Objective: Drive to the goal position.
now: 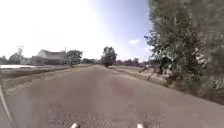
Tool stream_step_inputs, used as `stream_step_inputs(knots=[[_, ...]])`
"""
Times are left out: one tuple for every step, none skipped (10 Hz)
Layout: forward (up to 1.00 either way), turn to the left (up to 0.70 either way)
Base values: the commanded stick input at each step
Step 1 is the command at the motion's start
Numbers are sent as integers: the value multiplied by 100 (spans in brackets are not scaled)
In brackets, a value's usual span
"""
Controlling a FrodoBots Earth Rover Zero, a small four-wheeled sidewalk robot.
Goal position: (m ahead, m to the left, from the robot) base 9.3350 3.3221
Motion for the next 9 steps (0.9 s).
stream_step_inputs(knots=[[70,0],[70,0],[70,0],[70,0],[0,0],[0,0],[0,0],[0,0],[0,0]])
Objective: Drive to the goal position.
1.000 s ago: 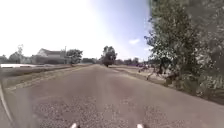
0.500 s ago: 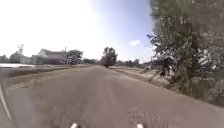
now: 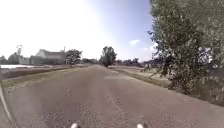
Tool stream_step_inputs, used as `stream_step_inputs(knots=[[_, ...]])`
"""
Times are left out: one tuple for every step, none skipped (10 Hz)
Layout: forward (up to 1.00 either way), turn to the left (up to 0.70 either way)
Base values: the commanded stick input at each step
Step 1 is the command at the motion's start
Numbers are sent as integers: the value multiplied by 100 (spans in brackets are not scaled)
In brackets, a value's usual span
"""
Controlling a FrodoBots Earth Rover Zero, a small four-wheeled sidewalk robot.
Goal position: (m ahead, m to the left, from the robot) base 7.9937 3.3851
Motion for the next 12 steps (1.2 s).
stream_step_inputs(knots=[[0,0],[0,0],[0,0],[0,0],[7,0],[51,0],[68,0],[70,0],[70,0],[70,0],[70,0],[70,0]])
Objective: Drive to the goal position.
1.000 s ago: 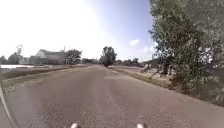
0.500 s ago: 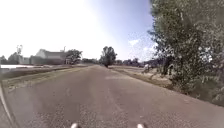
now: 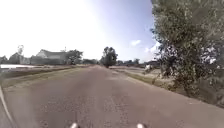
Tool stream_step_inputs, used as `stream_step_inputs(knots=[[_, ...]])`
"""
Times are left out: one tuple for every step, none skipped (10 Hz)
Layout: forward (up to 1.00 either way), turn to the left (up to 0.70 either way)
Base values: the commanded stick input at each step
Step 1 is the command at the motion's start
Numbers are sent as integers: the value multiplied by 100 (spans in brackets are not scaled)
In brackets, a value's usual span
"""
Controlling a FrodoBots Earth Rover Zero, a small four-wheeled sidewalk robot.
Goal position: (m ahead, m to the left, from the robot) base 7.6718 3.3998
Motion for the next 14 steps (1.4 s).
stream_step_inputs(knots=[[70,0],[70,0],[70,0],[70,0],[70,0],[70,0],[70,0],[70,0],[70,23],[70,35],[70,35],[70,35],[70,32],[70,0]])
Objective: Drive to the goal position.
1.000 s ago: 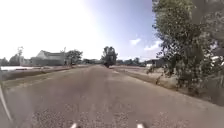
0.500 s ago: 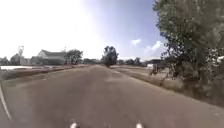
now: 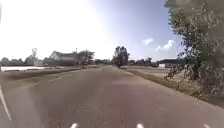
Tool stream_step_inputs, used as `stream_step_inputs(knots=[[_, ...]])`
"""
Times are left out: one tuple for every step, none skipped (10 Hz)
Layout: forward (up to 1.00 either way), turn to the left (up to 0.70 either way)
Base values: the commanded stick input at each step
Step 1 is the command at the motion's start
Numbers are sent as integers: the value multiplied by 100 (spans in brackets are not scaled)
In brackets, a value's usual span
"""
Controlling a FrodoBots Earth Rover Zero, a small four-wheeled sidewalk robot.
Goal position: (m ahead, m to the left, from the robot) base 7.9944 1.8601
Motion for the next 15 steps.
stream_step_inputs(knots=[[70,0],[70,0],[70,0],[70,0],[70,0],[70,0],[70,0],[70,0],[70,0],[70,0],[70,0],[70,0],[70,0],[70,0],[70,0]])
